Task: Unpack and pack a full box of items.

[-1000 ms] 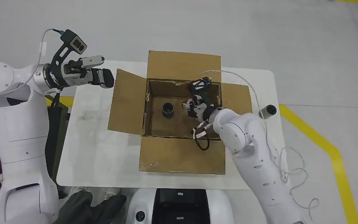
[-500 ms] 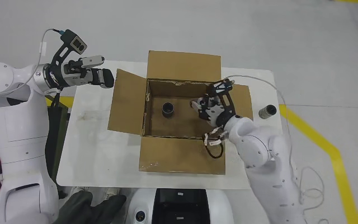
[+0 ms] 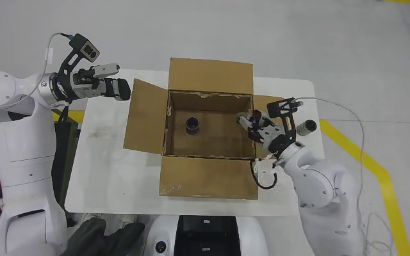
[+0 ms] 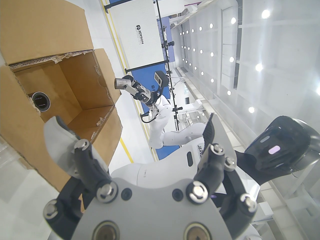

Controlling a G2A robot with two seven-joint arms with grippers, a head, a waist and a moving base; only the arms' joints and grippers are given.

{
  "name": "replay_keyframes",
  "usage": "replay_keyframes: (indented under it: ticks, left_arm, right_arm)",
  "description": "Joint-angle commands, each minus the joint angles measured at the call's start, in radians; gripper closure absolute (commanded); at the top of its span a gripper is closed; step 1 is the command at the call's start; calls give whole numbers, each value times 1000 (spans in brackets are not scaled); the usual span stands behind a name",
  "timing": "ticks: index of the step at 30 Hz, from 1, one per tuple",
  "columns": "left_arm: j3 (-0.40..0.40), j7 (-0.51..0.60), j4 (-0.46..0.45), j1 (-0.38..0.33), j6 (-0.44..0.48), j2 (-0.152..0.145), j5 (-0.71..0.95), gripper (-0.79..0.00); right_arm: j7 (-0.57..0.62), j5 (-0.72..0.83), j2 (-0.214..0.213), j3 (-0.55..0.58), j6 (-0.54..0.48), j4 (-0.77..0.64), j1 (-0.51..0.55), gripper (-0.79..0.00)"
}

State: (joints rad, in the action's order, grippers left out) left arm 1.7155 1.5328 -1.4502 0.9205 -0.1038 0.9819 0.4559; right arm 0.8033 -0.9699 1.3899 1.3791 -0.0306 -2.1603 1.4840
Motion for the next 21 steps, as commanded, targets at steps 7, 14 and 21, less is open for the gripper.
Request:
replay_keyframes:
  ticks: [7,14,21]
  left_arm:
    - [0,0,0,0,0,0,0,-785]
    - [0,0,0,0,0,0,0,-785]
    - [0,0,0,0,0,0,0,-785]
  right_arm:
    - [-58,-11,-9,79,75,-63,86,0]
    - [-110,9,-15,159,129,-121,168,0]
    - [-119,35,-19,216,188,-96,185,0]
